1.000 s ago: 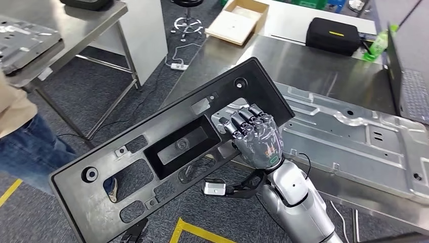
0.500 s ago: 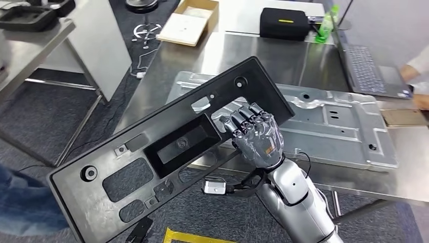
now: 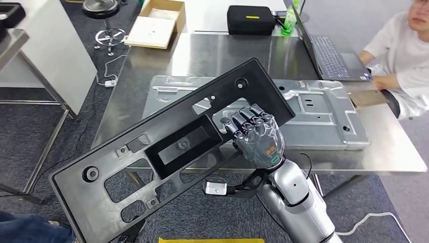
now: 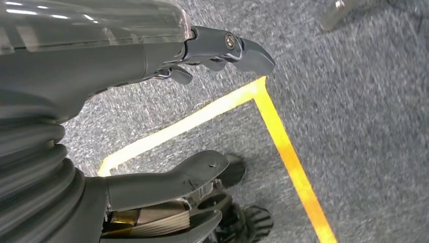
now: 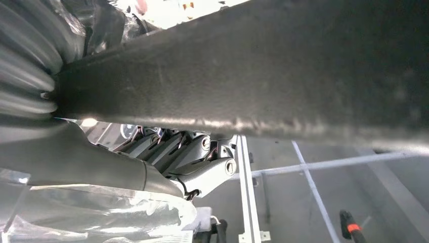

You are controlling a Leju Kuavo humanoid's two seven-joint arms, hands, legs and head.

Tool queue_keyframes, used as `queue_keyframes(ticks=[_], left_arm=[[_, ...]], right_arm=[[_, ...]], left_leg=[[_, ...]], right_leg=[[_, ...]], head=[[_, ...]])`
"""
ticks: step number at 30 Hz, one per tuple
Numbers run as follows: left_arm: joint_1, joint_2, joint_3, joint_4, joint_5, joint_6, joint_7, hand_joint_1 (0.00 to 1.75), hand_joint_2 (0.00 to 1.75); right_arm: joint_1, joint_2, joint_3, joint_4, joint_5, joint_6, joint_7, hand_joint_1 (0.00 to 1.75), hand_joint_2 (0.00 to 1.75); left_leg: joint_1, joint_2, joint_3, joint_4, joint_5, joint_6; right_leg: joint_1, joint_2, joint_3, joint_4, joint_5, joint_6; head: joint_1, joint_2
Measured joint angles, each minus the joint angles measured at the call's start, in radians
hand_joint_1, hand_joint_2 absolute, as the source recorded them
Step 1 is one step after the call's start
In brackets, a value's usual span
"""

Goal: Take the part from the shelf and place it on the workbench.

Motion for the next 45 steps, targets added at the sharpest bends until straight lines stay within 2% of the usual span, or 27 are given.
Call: queue_keyframes(ticks=[1, 2, 4, 6, 8, 11, 12, 14, 15, 16, 17, 19, 21, 22, 26, 27, 30, 31, 32, 33, 35, 36, 37, 39, 42, 43, 45], left_arm=[[0.001, 0.001, 0.0, 0.0, 0.0, -0.001, 0.0, 0.0, 1.75], [0.001, 0.001, 0.0, 0.0, 0.0, -0.001, 0.0, 0.0, 1.75], [0.0, 0.001, 0.0, 0.0, 0.0, -0.002, 0.0, 0.0, 1.75], [-0.002, 0.001, 0.0, 0.0, 0.001, -0.003, 0.0, 0.0, 1.75], [-0.003, 0.0, 0.0, 0.0, 0.002, -0.004, -0.001, 0.0, 1.75], [-0.002, 0.0, 0.0, 0.0, 0.006, -0.004, -0.004, 0.0, 1.75], [-0.001, 0.0, 0.0, 0.0, 0.007, -0.004, -0.005, 0.0, 1.75], [0.005, 0.0, 0.0, 0.0, 0.01, -0.004, -0.006, 0.0, 1.75], [0.008, 0.0, 0.0, 0.0, 0.011, -0.004, -0.006, 0.0, 1.75], [0.011, 0.001, 0.0, 0.0, 0.012, -0.004, -0.006, 0.0, 1.75], [0.014, 0.001, 0.0, 0.0, 0.012, -0.004, -0.006, 0.0, 1.75], [0.014, 0.004, 0.0, 0.0, 0.012, -0.004, -0.006, 0.0, 1.75], [0.011, 0.006, 0.0, 0.0, 0.012, -0.004, -0.006, 0.0, 1.75], [0.011, 0.006, 0.0, 0.0, 0.012, -0.004, -0.006, 0.0, 1.75], [0.012, 0.006, 0.0, 0.0, 0.013, -0.004, -0.007, 0.0, 1.75], [0.011, 0.006, 0.0, 0.0, 0.015, -0.004, -0.008, 0.0, 1.75], [0.011, 0.006, 0.0, 0.0, 0.021, -0.004, -0.009, 0.0, 1.75], [0.012, 0.007, 0.0, 0.0, 0.021, -0.004, -0.01, 0.0, 1.75], [0.012, 0.007, 0.0, 0.0, 0.021, -0.004, -0.01, 0.0, 1.75], [0.013, 0.007, 0.0, 0.0, 0.02, -0.004, -0.011, 0.0, 1.75], [0.013, 0.006, 0.0, 0.0, 0.02, -0.005, -0.013, 0.0, 1.75], [0.012, 0.006, 0.0, 0.0, 0.02, -0.005, -0.014, 0.0, 1.75], [0.012, 0.006, 0.0, 0.0, 0.02, -0.006, -0.016, 0.0, 1.75], [0.012, 0.005, 0.0, 0.0, 0.018, -0.01, -0.02, 0.0, 1.75], [0.012, 0.004, 0.0, 0.0, 0.014, -0.017, -0.027, 0.0, 1.75], [0.012, 0.005, 0.0, 0.0, 0.012, -0.018, -0.029, 0.0, 1.75], [0.014, 0.005, 0.0, 0.0, 0.009, -0.022, -0.034, 0.0, 1.75]], right_arm=[[0.003, 0.0, 0.0, 0.0, 0.0, 0.0, -0.001, 1.75, 1.75], [0.005, 0.0, 0.0, 0.0, 0.0, 0.0, -0.001, 1.75, 1.75], [0.005, 0.0, -0.001, 0.001, 0.0, 0.0, 0.003, 1.75, 1.75], [0.004, 0.0, -0.002, 0.004, -0.001, 0.0, 0.014, 1.75, 1.75], [0.004, -0.001, -0.006, 0.01, -0.016, 0.0, 0.022, 1.75, 1.75], [0.0, -0.002, -0.021, 0.027, -0.067, 0.0, 0.033, 1.75, 1.75], [-0.004, -0.002, -0.027, 0.036, -0.084, 0.0, 0.038, 1.75, 1.75], [-0.011, -0.003, -0.039, 0.056, -0.108, 0.0, 0.043, 1.75, 1.75], [-0.011, -0.003, -0.044, 0.064, -0.112, 0.0, 0.044, 1.75, 1.75], [-0.011, -0.004, -0.047, 0.072, -0.114, 0.0, 0.044, 1.75, 1.75], [-0.011, -0.004, -0.049, 0.079, -0.115, 0.0, 0.043, 1.75, 1.75], [-0.011, -0.005, -0.052, 0.089, -0.115, 0.0, 0.041, 1.75, 1.75], [-0.013, -0.006, -0.057, 0.096, -0.115, 0.0, 0.041, 1.75, 1.75], [-0.014, -0.006, -0.059, 0.099, -0.115, 0.0, 0.041, 1.75, 1.75], [-0.018, -0.008, -0.067, 0.107, -0.119, 0.0, 0.049, 1.75, 1.75], [-0.019, -0.01, -0.071, 0.11, -0.126, 0.0, 0.057, 1.75, 1.75], [-0.027, -0.02, -0.101, 0.137, -0.164, 0.0, 0.078, 1.75, 1.75], [-0.03, -0.026, -0.115, 0.151, -0.175, 0.0, 0.078, 1.75, 1.75], [-0.033, -0.032, -0.13, 0.165, -0.184, 0.0, 0.074, 1.75, 1.75], [-0.037, -0.039, -0.145, 0.179, -0.191, 0.0, 0.069, 1.75, 1.75], [-0.049, -0.052, -0.17, 0.207, -0.203, 0.0, 0.06, 1.75, 1.75], [-0.057, -0.059, -0.181, 0.222, -0.209, 0.0, 0.057, 1.75, 1.75], [-0.065, -0.065, -0.192, 0.239, -0.216, 0.0, 0.056, 1.75, 1.75], [-0.075, -0.078, -0.218, 0.278, -0.234, 0.0, 0.052, 1.75, 1.75], [-0.084, -0.096, -0.255, 0.331, -0.259, 0.0, 0.039, 1.75, 1.75], [-0.089, -0.1, -0.267, 0.348, -0.266, 0.0, 0.033, 1.75, 1.75], [-0.098, -0.108, -0.292, 0.388, -0.278, 0.0, 0.023, 1.75, 1.75]], left_leg=[[0.0, 0.01, 0.001, 0.0, -0.002, 0.0], [0.0, 0.017, 0.004, 0.0, -0.005, -0.001], [0.0, 0.027, 0.013, 0.0, -0.012, -0.006], [-0.003, 0.034, 0.018, -0.001, -0.018, -0.015], [-0.002, 0.038, 0.021, -0.004, -0.02, -0.027], [0.001, 0.028, 0.019, 0.017, -0.041, -0.04], [0.001, 0.018, 0.001, 0.055, -0.063, -0.041], [0.001, 0.005, -0.063, 0.182, -0.118, -0.041], [0.001, 0.002, -0.097, 0.24, -0.135, -0.042], [0.001, 0.001, -0.118, 0.27, -0.133, -0.043], [0.001, 0.001, -0.121, 0.261, -0.111, -0.043], [0.001, 0.001, -0.082, 0.157, -0.034, -0.04], [-0.002, -0.001, -0.04, 0.057, 0.005, -0.035], [-0.004, -0.003, -0.031, 0.035, 0.008, -0.032], [-0.003, -0.003, -0.023, 0.016, 0.008, -0.014], [-0.001, -0.002, -0.022, 0.014, 0.01, -0.009], [-0.002, -0.001, -0.021, 0.013, 0.01, -0.002], [-0.002, -0.001, -0.021, 0.013, 0.009, -0.001], [-0.002, -0.002, -0.021, 0.013, 0.009, -0.001], [-0.002, -0.002, -0.02, 0.013, 0.008, -0.001], [-0.002, -0.002, -0.016, 0.013, 0.006, -0.004], [-0.004, -0.001, -0.016, 0.013, 0.005, -0.007], [-0.005, 0.0, -0.016, 0.011, 0.006, -0.012], [-0.006, 0.001, -0.015, 0.006, 0.007, -0.023], [-0.004, 0.0, -0.022, 0.027, -0.012, -0.035], [-0.004, -0.001, -0.04, 0.068, -0.037, -0.036], [-0.005, -0.001, -0.101, 0.197, -0.096, -0.035]], right_leg=[[-0.002, -0.003, -0.011, 0.013, 0.007, 0.001], [-0.004, -0.005, -0.003, -0.009, 0.03, 0.001], [-0.004, -0.013, 0.061, -0.137, 0.097, -0.003], [0.005, -0.021, 0.114, -0.238, 0.127, -0.013], [0.014, -0.02, 0.123, -0.258, 0.122, -0.024], [0.008, -0.015, 0.139, -0.275, 0.124, -0.043], [0.006, -0.014, 0.145, -0.28, 0.124, -0.049], [0.009, -0.011, 0.149, -0.28, 0.12, -0.057], [0.01, -0.008, 0.15, -0.278, 0.118, -0.06], [0.011, -0.004, 0.15, -0.275, 0.115, -0.061], [0.012, 0.001, 0.151, -0.271, 0.112, -0.062], [0.011, 0.009, 0.153, -0.262, 0.104, -0.058], [0.014, 0.013, 0.15, -0.248, 0.095, -0.049], [0.015, 0.015, 0.147, -0.244, 0.092, -0.045], [0.012, 0.012, 0.138, -0.225, 0.078, -0.025], [0.01, 0.008, 0.125, -0.195, 0.059, -0.019], [0.002, 0.002, 0.044, -0.03, -0.017, -0.006], [-0.001, 0.001, 0.023, 0.008, -0.025, -0.003], [-0.002, 0.001, 0.016, 0.016, -0.016, -0.002], [-0.004, 0.0, 0.028, -0.013, 0.009, -0.003], [-0.004, -0.004, 0.083, -0.134, 0.073, -0.007], [-0.001, -0.007, 0.11, -0.193, 0.095, -0.011], [0.002, -0.008, 0.126, -0.229, 0.104, -0.015], [0.01, -0.008, 0.134, -0.249, 0.102, -0.024], [0.005, -0.008, 0.144, -0.262, 0.108, -0.042], [0.005, -0.008, 0.147, -0.265, 0.109, -0.048], [0.01, -0.008, 0.148, -0.266, 0.108, -0.057]], head=[[0.0, 0.0], [0.0, 0.0], [0.0, 0.0], [0.0, 0.0], [0.0, 0.0], [-0.001, 0.0], [-0.001, 0.0], [-0.001, 0.0], [-0.001, 0.0], [-0.001, 0.0], [-0.001, 0.0], [-0.001, 0.0], [-0.001, 0.0], [-0.001, 0.0], [0.0, 0.0], [0.0, 0.0], [0.0, 0.0], [0.0, 0.0], [0.0, 0.0], [0.0, 0.0], [0.0, 0.0], [0.0, 0.0], [-0.001, 0.0], [-0.001, 0.0], [-0.001, 0.0], [-0.001, 0.0], [-0.001, 0.0]])
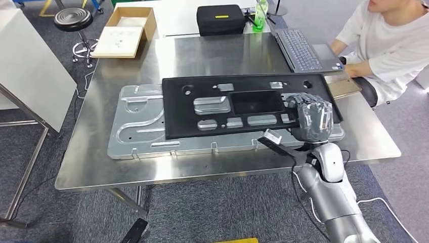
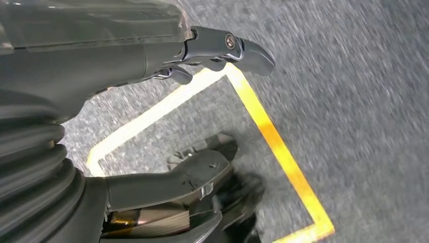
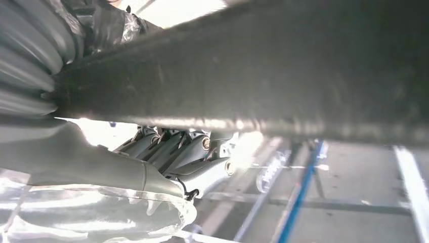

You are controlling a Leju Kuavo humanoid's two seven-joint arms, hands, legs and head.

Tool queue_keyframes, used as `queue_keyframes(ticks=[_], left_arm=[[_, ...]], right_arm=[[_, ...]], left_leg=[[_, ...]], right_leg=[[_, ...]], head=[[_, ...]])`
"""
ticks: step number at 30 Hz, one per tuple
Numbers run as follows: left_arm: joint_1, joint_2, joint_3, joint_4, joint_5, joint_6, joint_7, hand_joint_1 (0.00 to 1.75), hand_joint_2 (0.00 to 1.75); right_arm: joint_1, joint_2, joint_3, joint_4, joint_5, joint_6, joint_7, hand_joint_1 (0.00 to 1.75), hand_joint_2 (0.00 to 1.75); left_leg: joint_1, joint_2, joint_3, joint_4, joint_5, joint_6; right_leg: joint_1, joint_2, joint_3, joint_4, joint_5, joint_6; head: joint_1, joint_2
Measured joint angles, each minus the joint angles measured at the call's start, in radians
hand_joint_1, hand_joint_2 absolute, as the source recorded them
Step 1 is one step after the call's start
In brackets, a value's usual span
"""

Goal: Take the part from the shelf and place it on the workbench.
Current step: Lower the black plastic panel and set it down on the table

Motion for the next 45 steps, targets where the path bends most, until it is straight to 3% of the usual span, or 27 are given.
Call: queue_keyframes(ticks=[1, 2, 3, 5, 7, 12, 13, 16, 17, 18, 19, 21, 23, 27, 29, 31, 32, 33, 34, 37, 38, 40, 42, 44, 45], left_arm=[[0.001, 0.0, 0.0, 0.0, -0.001, -0.002, -0.002, 0.0, 1.75], [0.002, 0.0, 0.0, 0.0, -0.003, -0.003, -0.005, 0.0, 1.75], [0.003, 0.0, 0.0, 0.0, -0.004, -0.004, -0.006, 0.0, 1.75], [0.003, 0.002, 0.0, 0.0, -0.006, -0.005, -0.009, 0.0, 1.75], [0.002, 0.005, 0.0, 0.0, -0.004, -0.006, -0.011, 0.0, 1.75], [0.003, 0.006, 0.0, 0.0, 0.003, -0.009, -0.016, 0.0, 1.75], [0.002, 0.006, 0.0, 0.0, 0.004, -0.009, -0.016, 0.0, 1.75], [0.002, 0.007, 0.0, 0.0, 0.009, -0.011, -0.018, 0.0, 1.75], [0.002, 0.007, 0.0, 0.0, 0.01, -0.011, -0.019, 0.0, 1.75], [0.003, 0.007, 0.0, 0.0, 0.01, -0.012, -0.02, 0.0, 1.75], [0.003, 0.007, 0.0, 0.0, 0.01, -0.013, -0.02, 0.0, 1.75], [0.003, 0.008, 0.0, 0.0, 0.011, -0.014, -0.022, 0.0, 1.75], [0.002, 0.012, 0.0, 0.001, 0.011, -0.015, -0.024, 0.0, 1.75], [0.002, 0.015, 0.0, 0.001, 0.014, -0.017, -0.027, 0.0, 1.75], [0.002, 0.016, 0.0, 0.0, 0.017, -0.018, -0.029, 0.0, 1.75], [0.003, 0.017, 0.0, 0.0, 0.02, -0.02, -0.029, 0.0, 1.75], [0.004, 0.017, 0.0, 0.001, 0.021, -0.02, -0.029, 0.0, 1.75], [0.005, 0.018, 0.0, 0.001, 0.022, -0.02, -0.029, 0.0, 1.75], [0.005, 0.019, 0.0, 0.001, 0.023, -0.02, -0.029, 0.0, 1.75], [0.003, 0.024, 0.0, 0.001, 0.023, -0.02, -0.029, 0.0, 1.75], [0.003, 0.026, 0.0, 0.001, 0.024, -0.02, -0.029, 0.0, 1.75], [0.003, 0.028, 0.0, 0.001, 0.025, -0.021, -0.031, 0.0, 1.75], [0.003, 0.028, 0.0, 0.001, 0.026, -0.022, -0.032, 0.0, 1.75], [0.003, 0.028, 0.0, 0.001, 0.027, -0.023, -0.034, 0.0, 1.75], [0.003, 0.028, 0.0, 0.001, 0.027, -0.024, -0.035, 0.0, 1.75]], right_arm=[[-0.001, -0.003, -0.012, 0.02, -0.005, 0.0, -0.003, 1.75, 1.75], [-0.002, -0.007, -0.024, 0.039, -0.009, 0.0, -0.007, 1.75, 1.75], [-0.002, -0.012, -0.035, 0.057, -0.012, 0.0, -0.011, 1.75, 1.75], [-0.003, -0.021, -0.057, 0.09, -0.017, 0.0, -0.022, 1.75, 1.75], [-0.005, -0.029, -0.081, 0.122, -0.02, 0.0, -0.028, 1.75, 1.75], [-0.007, -0.057, -0.145, 0.196, -0.029, -0.001, -0.036, 1.75, 1.75], [-0.009, -0.063, -0.158, 0.208, -0.03, -0.001, -0.038, 1.75, 1.75], [-0.012, -0.079, -0.197, 0.26, -0.029, 0.0, -0.035, 1.75, 1.75], [-0.01, -0.084, -0.209, 0.279, -0.027, 0.0, -0.033, 1.75, 1.75], [-0.009, -0.088, -0.218, 0.295, -0.024, 0.0, -0.033, 1.75, 1.75], [-0.008, -0.091, -0.227, 0.311, -0.021, 0.0, -0.034, 1.75, 1.75], [-0.009, -0.096, -0.244, 0.337, -0.016, 0.0, -0.037, 1.75, 1.75], [-0.01, -0.099, -0.26, 0.36, -0.017, -0.001, -0.039, 1.75, 1.75], [-0.019, -0.101, -0.291, 0.405, -0.043, -0.001, -0.045, 1.75, 1.75], [-0.032, -0.102, -0.305, 0.429, -0.065, -0.001, -0.051, 1.75, 1.75], [-0.042, -0.102, -0.317, 0.453, -0.081, -0.001, -0.055, 1.75, 1.75], [-0.043, -0.102, -0.321, 0.463, -0.084, -0.001, -0.056, 1.75, 1.75], [-0.043, -0.102, -0.324, 0.471, -0.085, -0.001, -0.056, 1.75, 1.75], [-0.043, -0.102, -0.326, 0.478, -0.086, -0.001, -0.057, 1.75, 1.75], [-0.048, -0.101, -0.332, 0.493, -0.093, -0.001, -0.057, 1.75, 1.75], [-0.05, -0.101, -0.334, 0.499, -0.098, -0.001, -0.057, 1.75, 1.75], [-0.053, -0.101, -0.339, 0.509, -0.108, -0.001, -0.058, 1.75, 1.75], [-0.056, -0.103, -0.343, 0.516, -0.118, -0.001, -0.061, 0.87, 1.75], [-0.06, -0.105, -0.347, 0.523, -0.126, -0.001, -0.064, 0.0, 1.75], [-0.062, -0.106, -0.349, 0.527, -0.128, -0.001, -0.065, 0.0, 1.75]], left_leg=[[0.0, 0.0, -0.029, 0.056, -0.017, 0.001], [-0.001, 0.0, -0.044, 0.081, -0.016, 0.003], [-0.002, 0.0, -0.041, 0.068, 0.003, 0.007], [-0.008, -0.002, 0.012, -0.05, 0.07, 0.021], [-0.015, -0.004, 0.065, -0.162, 0.108, 0.031], [-0.014, -0.004, 0.089, -0.213, 0.124, 0.042], [-0.012, -0.003, 0.093, -0.222, 0.128, 0.045], [-0.01, -0.002, 0.096, -0.227, 0.131, 0.048], [-0.01, -0.002, 0.096, -0.227, 0.13, 0.047], [-0.009, -0.002, 0.096, -0.226, 0.128, 0.046], [-0.007, -0.002, 0.096, -0.223, 0.126, 0.042], [-0.004, -0.003, 0.095, -0.214, 0.118, 0.03], [-0.004, -0.003, 0.093, -0.206, 0.112, 0.016], [0.002, -0.002, 0.089, -0.193, 0.098, -0.005], [0.005, -0.003, 0.054, -0.113, 0.051, -0.007], [0.003, -0.003, -0.014, 0.023, -0.007, -0.002], [0.001, -0.003, -0.041, 0.074, -0.02, 0.002], [-0.002, -0.004, -0.052, 0.089, -0.014, 0.007], [-0.007, -0.004, -0.043, 0.066, 0.01, 0.015], [-0.028, -0.006, 0.047, -0.128, 0.104, 0.045], [-0.033, -0.006, 0.069, -0.173, 0.117, 0.051], [-0.036, -0.006, 0.082, -0.2, 0.118, 0.053], [-0.032, -0.005, 0.09, -0.214, 0.125, 0.056], [-0.026, -0.003, 0.099, -0.232, 0.135, 0.059], [-0.025, -0.002, 0.1, -0.235, 0.136, 0.059]], right_leg=[[0.003, 0.001, 0.0, 0.001, -0.001, -0.002], [0.006, 0.003, 0.0, 0.002, -0.002, -0.004], [0.008, 0.005, 0.0, 0.003, -0.002, -0.005], [0.011, 0.008, 0.001, 0.007, -0.005, -0.005], [0.013, 0.011, 0.0, 0.011, -0.007, -0.001], [0.008, 0.01, -0.006, 0.022, -0.017, 0.024], [0.007, 0.009, -0.02, 0.051, -0.037, 0.03], [-0.009, 0.008, -0.104, 0.221, -0.113, 0.048], [-0.016, 0.007, -0.122, 0.253, -0.117, 0.054], [-0.023, 0.005, -0.123, 0.251, -0.103, 0.059], [-0.03, 0.003, -0.105, 0.209, -0.073, 0.065], [-0.04, -0.001, -0.044, 0.084, -0.019, 0.077], [-0.037, 0.001, -0.011, 0.016, -0.004, 0.071], [-0.027, 0.005, -0.009, 0.013, -0.006, 0.036], [-0.023, 0.005, -0.005, 0.01, -0.005, 0.02], [-0.014, 0.005, -0.004, 0.01, -0.007, 0.01], [-0.009, 0.005, -0.003, 0.01, -0.008, 0.007], [-0.004, 0.006, -0.002, 0.011, -0.009, 0.005], [0.0, 0.007, 0.0, 0.011, -0.01, 0.003], [0.006, 0.009, 0.006, 0.012, -0.014, 0.001], [0.007, 0.009, 0.006, 0.012, -0.015, 0.003], [0.006, 0.009, 0.005, 0.011, -0.014, 0.01], [0.005, 0.008, 0.006, 0.012, -0.017, 0.02], [0.003, 0.006, -0.014, 0.059, -0.05, 0.03], [-0.001, 0.005, -0.037, 0.111, -0.079, 0.036]], head=[[0.0, 0.0], [0.0, 0.0], [0.0, 0.0], [0.0, 0.0], [0.0, 0.0], [0.0, 0.0], [0.0, 0.0], [0.001, 0.0], [0.001, 0.0], [0.001, 0.0], [0.001, 0.0], [0.001, 0.0], [0.0, 0.0], [-0.001, 0.0], [-0.001, 0.0], [-0.001, 0.0], [-0.001, 0.0], [-0.001, 0.0], [-0.001, 0.0], [-0.001, 0.0], [-0.001, 0.0], [-0.001, 0.0], [-0.001, 0.0], [-0.001, 0.0], [0.0, 0.0]])
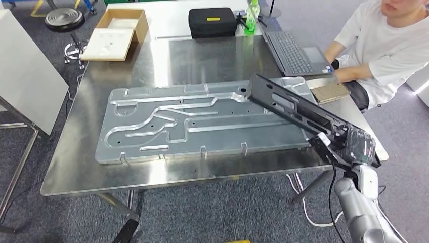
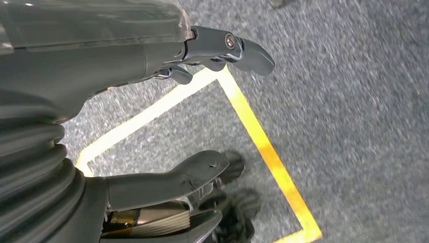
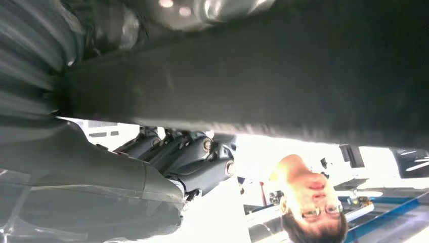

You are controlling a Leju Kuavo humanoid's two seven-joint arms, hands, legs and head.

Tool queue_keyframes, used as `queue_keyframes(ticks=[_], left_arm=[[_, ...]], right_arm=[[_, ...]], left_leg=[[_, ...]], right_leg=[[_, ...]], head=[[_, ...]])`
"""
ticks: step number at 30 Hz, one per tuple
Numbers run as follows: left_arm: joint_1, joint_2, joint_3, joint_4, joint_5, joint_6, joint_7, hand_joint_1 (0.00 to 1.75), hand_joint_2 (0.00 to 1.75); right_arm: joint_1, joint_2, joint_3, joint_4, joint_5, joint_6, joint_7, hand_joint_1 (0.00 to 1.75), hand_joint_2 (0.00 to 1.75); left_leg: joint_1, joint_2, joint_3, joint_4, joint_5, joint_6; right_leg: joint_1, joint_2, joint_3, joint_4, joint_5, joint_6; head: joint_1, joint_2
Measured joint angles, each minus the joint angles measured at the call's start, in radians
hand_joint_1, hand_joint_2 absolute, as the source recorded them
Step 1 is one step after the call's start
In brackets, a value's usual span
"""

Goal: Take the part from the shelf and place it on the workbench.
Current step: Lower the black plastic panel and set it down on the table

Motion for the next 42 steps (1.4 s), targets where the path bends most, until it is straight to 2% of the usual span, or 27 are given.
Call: queue_keyframes(ticks=[2, 3, 4, 5, 6, 7, 9, 12, 13, 15, 17, 18, 19, 20, 22, 24, 27, 29, 30, 32, 33, 34, 35, 37, 38, 40, 42], left_arm=[[0.001, 0.0, 0.0, 0.0, 0.002, -0.002, -0.003, 0.0, 1.75], [0.002, 0.0, 0.0, 0.0, 0.002, -0.004, -0.005, 0.0, 1.31], [0.002, 0.0, 0.0, 0.0, 0.003, -0.006, -0.008, 0.0, 0.87], [0.002, 0.0, 0.0, 0.0, 0.004, -0.006, -0.01, 0.0, 0.44], [0.002, 0.0, 0.0, 0.0, 0.004, -0.006, -0.012, 0.0, 0.0], [0.002, 0.001, 0.0, 0.0, 0.004, -0.005, -0.012, 0.0, 0.0], [0.001, 0.002, 0.0, 0.0, 0.004, -0.002, -0.013, 0.0, 0.0], [0.002, 0.002, 0.0, 0.0, 0.005, 0.0, -0.013, 0.0, 0.0], [0.002, 0.002, 0.0, 0.0, 0.005, 0.001, -0.013, 0.0, 0.0], [0.002, 0.003, 0.0, 0.0, 0.006, 0.001, -0.013, 0.0, 0.0], [0.003, 0.003, 0.0, 0.0, 0.006, 0.001, -0.013, 0.0, 0.0], [0.005, 0.003, 0.0, 0.0, 0.007, 0.001, -0.013, 0.0, 0.0], [0.007, 0.004, 0.0, 0.0, 0.007, 0.002, -0.012, 0.0, 0.0], [0.008, 0.005, 0.0, 0.0, 0.008, 0.002, -0.012, 0.0, 0.0], [0.009, 0.008, 0.0, 0.0, 0.01, 0.003, -0.012, 0.0, 0.0], [0.007, 0.011, 0.0, 0.0, 0.013, 0.003, -0.013, 0.0, 0.0], [0.007, 0.012, 0.0, 0.0, 0.013, 0.002, -0.014, 0.0, 0.0], [0.006, 0.012, 0.0, 0.0, 0.012, 0.002, -0.016, 0.0, 0.0], [0.005, 0.012, 0.0, 0.0, 0.012, 0.001, -0.016, 0.0, 0.0], [0.006, 0.012, 0.0, 0.0, 0.008, 0.001, -0.016, 0.0, 0.0], [0.007, 0.012, 0.0, 0.0, 0.007, 0.001, -0.016, 0.0, 0.0], [0.008, 0.012, 0.0, 0.0, 0.005, 0.001, -0.016, 0.0, 0.0], [0.009, 0.012, 0.0, 0.0, 0.004, 0.001, -0.016, 0.0, 0.0], [0.01, 0.012, 0.0, 0.0, 0.003, 0.001, -0.016, 0.0, 0.0], [0.01, 0.012, 0.0, 0.0, 0.003, 0.001, -0.016, 0.0, 0.0], [0.009, 0.012, 0.0, 0.0, 0.003, 0.001, -0.017, 0.0, 0.0], [0.01, 0.012, 0.0, 0.0, 0.003, 0.001, -0.018, 0.0, 0.0]], right_arm=[[-0.002, -0.001, -0.002, 0.008, -0.005, 0.0, -0.002, 0.0, 1.75], [-0.002, -0.002, -0.002, 0.011, -0.01, 0.001, -0.004, 0.0, 1.75], [-0.002, -0.002, -0.002, 0.015, -0.018, 0.002, -0.007, 0.0, 1.75], [-0.003, -0.002, -0.003, 0.018, -0.028, 0.007, -0.009, 0.0, 1.75], [-0.004, -0.002, -0.003, 0.02, -0.04, 0.014, -0.011, 0.0, 1.75], [-0.007, -0.002, -0.004, 0.022, -0.056, 0.026, -0.014, 0.0, 1.75], [-0.014, -0.002, -0.009, 0.025, -0.105, 0.073, -0.022, 0.0, 1.75], [-0.025, -0.002, -0.028, 0.029, -0.213, 0.176, -0.032, 0.0, 1.75], [-0.031, -0.002, -0.034, 0.03, -0.24, 0.203, -0.034, 0.0, 1.75], [-0.047, -0.002, -0.043, 0.032, -0.279, 0.246, -0.038, 0.0, 1.75], [-0.058, -0.003, -0.052, 0.038, -0.323, 0.298, -0.039, 0.0, 1.75], [-0.062, -0.003, -0.057, 0.041, -0.347, 0.328, -0.04, 0.0, 1.75], [-0.065, -0.003, -0.062, 0.045, -0.371, 0.36, -0.042, 0.0, 1.75], [-0.07, -0.004, -0.067, 0.049, -0.398, 0.397, -0.043, 0.0, 1.75], [-0.083, -0.007, -0.078, 0.058, -0.462, 0.491, -0.045, 0.0, 1.75], [-0.099, -0.014, -0.093, 0.069, -0.528, 0.59, -0.047, 0.0, 1.75], [-0.11, -0.027, -0.117, 0.087, -0.593, 0.695, -0.047, 0.0, 1.75], [-0.11, -0.036, -0.128, 0.098, -0.612, 0.731, -0.045, 0.0, 1.75], [-0.111, -0.04, -0.133, 0.105, -0.622, 0.747, -0.045, 0.0, 1.75], [-0.113, -0.045, -0.145, 0.119, -0.655, 0.791, -0.045, 0.0, 1.75], [-0.112, -0.048, -0.152, 0.126, -0.677, 0.819, -0.047, 0.0, 1.75], [-0.111, -0.05, -0.159, 0.132, -0.7, 0.846, -0.05, 0.0, 1.75], [-0.109, -0.052, -0.166, 0.136, -0.722, 0.872, -0.053, 0.0, 1.75], [-0.11, -0.056, -0.174, 0.141, -0.758, 0.91, -0.059, 0.0, 1.75], [-0.111, -0.058, -0.175, 0.142, -0.774, 0.925, -0.061, 0.0, 1.75], [-0.113, -0.061, -0.176, 0.143, -0.797, 0.95, -0.061, 0.0, 1.75], [-0.113, -0.064, -0.176, 0.144, -0.815, 0.979, -0.058, 0.0, 1.75]], left_leg=[[0.001, 0.001, -0.001, 0.0, 0.0, 0.0], [0.003, 0.001, -0.001, 0.001, -0.001, -0.001], [0.005, 0.001, -0.001, 0.003, -0.002, -0.003], [0.009, 0.0, -0.001, 0.006, -0.005, -0.007], [0.012, 0.0, -0.001, 0.012, -0.009, -0.013], [0.013, 0.0, -0.002, 0.019, -0.013, -0.02], [0.013, -0.001, -0.005, 0.028, -0.019, -0.034], [0.015, -0.001, -0.007, 0.032, -0.023, -0.049], [0.017, -0.001, -0.013, 0.046, -0.034, -0.053], [0.019, -0.001, -0.052, 0.133, -0.085, -0.058], [0.02, -0.001, -0.114, 0.265, -0.144, -0.058], [0.019, -0.001, -0.136, 0.308, -0.155, -0.056], [0.019, -0.001, -0.141, 0.317, -0.146, -0.053], [0.017, -0.002, -0.128, 0.288, -0.122, -0.048], [0.011, -0.003, -0.065, 0.156, -0.056, -0.033], [0.006, -0.004, -0.016, 0.056, -0.026, -0.026], [0.005, -0.003, -0.004, 0.033, -0.023, -0.022], [0.01, -0.001, 0.001, 0.019, -0.014, -0.013], [0.012, 0.0, 0.002, 0.013, -0.009, -0.009], [0.011, 0.001, 0.001, 0.009, -0.006, -0.005], [0.011, 0.001, 0.0, 0.01, -0.006, -0.004], [0.011, 0.001, 0.0, 0.01, -0.006, -0.004], [0.011, 0.002, 0.0, 0.011, -0.006, -0.005], [0.012, 0.003, 0.0, 0.016, -0.008, -0.008], [0.011, 0.003, -0.001, 0.019, -0.011, -0.012], [0.01, 0.004, -0.002, 0.024, -0.013, -0.022], [0.011, 0.005, -0.002, 0.024, -0.014, -0.034]], right_leg=[[-0.01, -0.001, -0.059, 0.12, -0.05, 0.011], [-0.016, -0.001, -0.075, 0.149, -0.053, 0.017], [-0.022, -0.002, -0.073, 0.142, -0.037, 0.023], [-0.028, -0.004, -0.051, 0.097, -0.006, 0.029], [-0.033, -0.006, -0.018, 0.03, 0.028, 0.035], [-0.034, -0.007, 0.013, -0.032, 0.051, 0.038], [-0.03, -0.005, 0.044, -0.096, 0.064, 0.03], [-0.025, -0.002, 0.044, -0.099, 0.064, 0.005], [-0.025, -0.001, 0.045, -0.1, 0.065, -0.003], [-0.023, -0.001, 0.047, -0.103, 0.067, -0.017], [-0.016, -0.001, 0.046, -0.103, 0.067, -0.024], [-0.012, -0.001, 0.047, -0.103, 0.067, -0.025], [-0.009, 0.0, 0.047, -0.103, 0.066, -0.026], [-0.006, 0.001, 0.048, -0.103, 0.066, -0.026], [-0.004, 0.005, 0.049, -0.102, 0.066, -0.026], [-0.001, 0.009, 0.049, -0.101, 0.066, -0.021], [0.0, 0.01, 0.051, -0.108, 0.069, -0.007], [-0.001, 0.008, 0.042, -0.085, 0.049, 0.003], [-0.001, 0.007, 0.025, -0.049, 0.025, 0.007], [-0.006, 0.004, -0.033, 0.077, -0.039, 0.014], [-0.008, 0.004, -0.057, 0.128, -0.055, 0.017], [-0.01, 0.003, -0.068, 0.153, -0.055, 0.02], [-0.012, 0.002, -0.059, 0.134, -0.035, 0.021], [-0.014, -0.002, 0.005, 0.01, 0.027, 0.019], [-0.012, -0.004, 0.037, -0.053, 0.049, 0.016], [-0.007, -0.005, 0.067, -0.114, 0.06, 0.007], [-0.004, -0.004, 0.07, -0.118, 0.062, -0.003]], head=[[0.0, 0.0], [0.0, 0.0], [0.0, 0.0], [0.0, 0.0], [0.0, 0.0], [0.0, 0.0], [-0.001, 0.0], [-0.001, 0.0], [-0.001, 0.0], [-0.002, 0.0], [-0.002, 0.0], [-0.002, 0.0], [-0.002, 0.0], [-0.002, 0.0], [-0.001, 0.0], [-0.001, 0.0], [-0.001, 0.0], [-0.001, 0.0], [0.0, 0.0], [0.0, 0.0], [0.0, 0.0], [0.0, 0.0], [0.0, 0.0], [0.0, 0.0], [0.0, 0.0], [0.0, 0.0], [0.0, 0.0]])
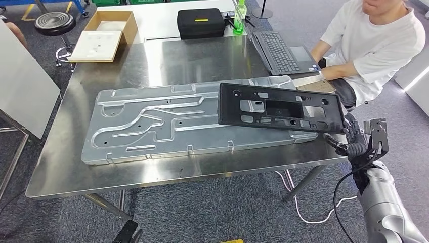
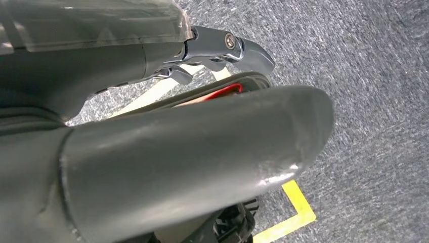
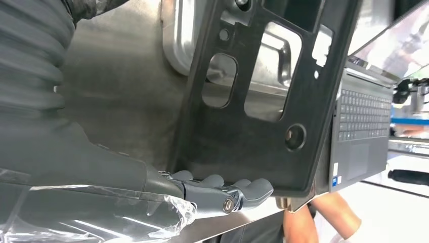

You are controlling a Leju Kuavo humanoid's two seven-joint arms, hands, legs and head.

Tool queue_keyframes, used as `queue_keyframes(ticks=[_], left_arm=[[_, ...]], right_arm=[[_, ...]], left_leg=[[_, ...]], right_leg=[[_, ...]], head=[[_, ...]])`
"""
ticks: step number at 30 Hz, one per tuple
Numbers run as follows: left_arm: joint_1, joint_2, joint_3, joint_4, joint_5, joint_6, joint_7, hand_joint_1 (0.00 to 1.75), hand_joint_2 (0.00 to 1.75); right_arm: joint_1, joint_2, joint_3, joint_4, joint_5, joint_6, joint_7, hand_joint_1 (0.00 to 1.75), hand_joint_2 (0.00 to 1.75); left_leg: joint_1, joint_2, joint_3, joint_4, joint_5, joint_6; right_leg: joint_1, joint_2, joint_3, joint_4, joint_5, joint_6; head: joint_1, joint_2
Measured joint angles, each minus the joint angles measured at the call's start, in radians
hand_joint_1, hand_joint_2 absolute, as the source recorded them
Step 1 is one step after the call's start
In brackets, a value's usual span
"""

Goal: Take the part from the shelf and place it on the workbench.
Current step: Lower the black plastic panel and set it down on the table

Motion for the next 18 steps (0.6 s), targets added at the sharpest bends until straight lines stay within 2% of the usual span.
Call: queue_keyframes(ticks=[2, 4, 5, 6, 7, 8, 9, 10, 12, 13, 15, 18], left_arm=[[0.001, 0.001, 0.0, 0.0, 0.0, 0.0, 0.0, 0.0, 0.0], [0.003, 0.001, 0.0, 0.0, 0.001, 0.0, -0.001, 0.0, 0.0], [0.005, 0.001, 0.0, 0.0, 0.002, 0.001, -0.003, 0.0, 0.0], [0.008, 0.001, 0.0, 0.0, 0.004, 0.001, -0.004, 0.0, 0.0], [0.011, 0.001, 0.0, 0.0, 0.008, 0.002, -0.007, 0.0, 0.0], [0.015, 0.001, 0.0, 0.0, 0.01, 0.002, -0.008, 0.0, 0.0], [0.017, 0.001, 0.0, 0.0, 0.013, 0.002, -0.01, 0.0, 0.0], [0.018, 0.001, 0.0, 0.0, 0.016, 0.003, -0.011, 0.0, 0.0], [0.016, 0.001, 0.0, 0.0, 0.017, 0.003, -0.013, 0.0, 0.0], [0.016, 0.001, 0.0, 0.0, 0.017, 0.003, -0.013, 0.0, 0.0], [0.016, 0.0, 0.0, 0.0, 0.016, 0.003, -0.014, 0.0, 0.0], [0.017, 0.0, 0.0, 0.0, 0.015, 0.004, -0.014, 0.0, 0.0]], right_arm=[[-0.001, -0.003, 0.001, 0.002, -0.019, 0.036, -0.002, 0.0, 1.75], [0.002, -0.005, 0.01, 0.001, -0.039, 0.073, -0.033, 0.0, 0.87], [0.009, -0.004, 0.018, -0.004, -0.045, 0.083, -0.068, 0.0, 0.44], [0.021, -0.002, 0.03, -0.017, -0.044, 0.082, -0.113, 0.0, 0.0], [0.038, 0.003, 0.044, -0.042, -0.038, 0.062, -0.165, 0.0, 0.0], [0.059, 0.013, 0.058, -0.08, -0.027, 0.023, -0.212, 0.0, 0.0], [0.082, 0.026, 0.071, -0.129, -0.014, -0.03, -0.248, 0.0, 0.0], [0.104, 0.043, 0.082, -0.186, 0.0, -0.088, -0.271, 0.0, 0.0], [0.139, 0.074, 0.098, -0.293, 0.025, -0.188, -0.291, 0.0, 0.0], [0.153, 0.087, 0.105, -0.34, 0.042, -0.234, -0.298, 0.0, 0.0], [0.178, 0.105, 0.117, -0.41, 0.081, -0.32, -0.31, 0.0, 0.0], [0.189, 0.114, 0.122, -0.442, 0.1, -0.363, -0.315, 0.0, 0.0]], left_leg=[[0.003, -0.001, -0.01, 0.026, -0.021, -0.01], [0.005, -0.003, -0.051, 0.122, -0.079, -0.018], [0.006, -0.003, -0.082, 0.188, -0.112, -0.02], [0.006, -0.003, -0.108, 0.244, -0.133, -0.022], [0.007, -0.003, -0.123, 0.275, -0.138, -0.023], [0.007, -0.003, -0.121, 0.269, -0.124, -0.024], [0.008, -0.003, -0.1, 0.227, -0.095, -0.024], [0.009, -0.003, -0.066, 0.158, -0.06, -0.022], [0.007, -0.004, -0.011, 0.044, -0.019, -0.016], [0.005, -0.004, 0.001, 0.017, -0.014, -0.013], [0.001, -0.007, 0.0, 0.012, -0.014, -0.006], [0.0, -0.008, -0.001, 0.012, -0.013, -0.004]], right_leg=[[-0.003, -0.001, 0.005, -0.009, 0.006, -0.012], [-0.004, -0.003, 0.007, -0.014, 0.011, -0.021], [-0.004, -0.003, 0.005, -0.013, 0.011, -0.024], [-0.003, -0.003, 0.003, -0.012, 0.011, -0.024], [-0.003, -0.003, 0.001, -0.01, 0.011, -0.024], [-0.003, -0.003, -0.001, -0.008, 0.011, -0.024], [-0.004, -0.002, -0.001, -0.005, 0.009, -0.023], [-0.005, -0.002, -0.002, -0.001, 0.007, -0.021], [-0.003, -0.002, -0.005, 0.006, 0.002, -0.013], [-0.003, -0.002, -0.007, 0.008, 0.001, -0.009], [-0.003, -0.003, -0.009, 0.008, 0.003, -0.001], [-0.003, -0.003, -0.009, 0.007, 0.003, 0.001]], head=[[0.0, 0.0], [0.0, 0.0], [0.0, 0.0], [0.0, 0.0], [-0.001, 0.0], [-0.001, 0.0], [-0.001, 0.0], [-0.001, 0.0], [-0.001, 0.0], [0.0, 0.0], [0.0, 0.0], [0.0, 0.0]])
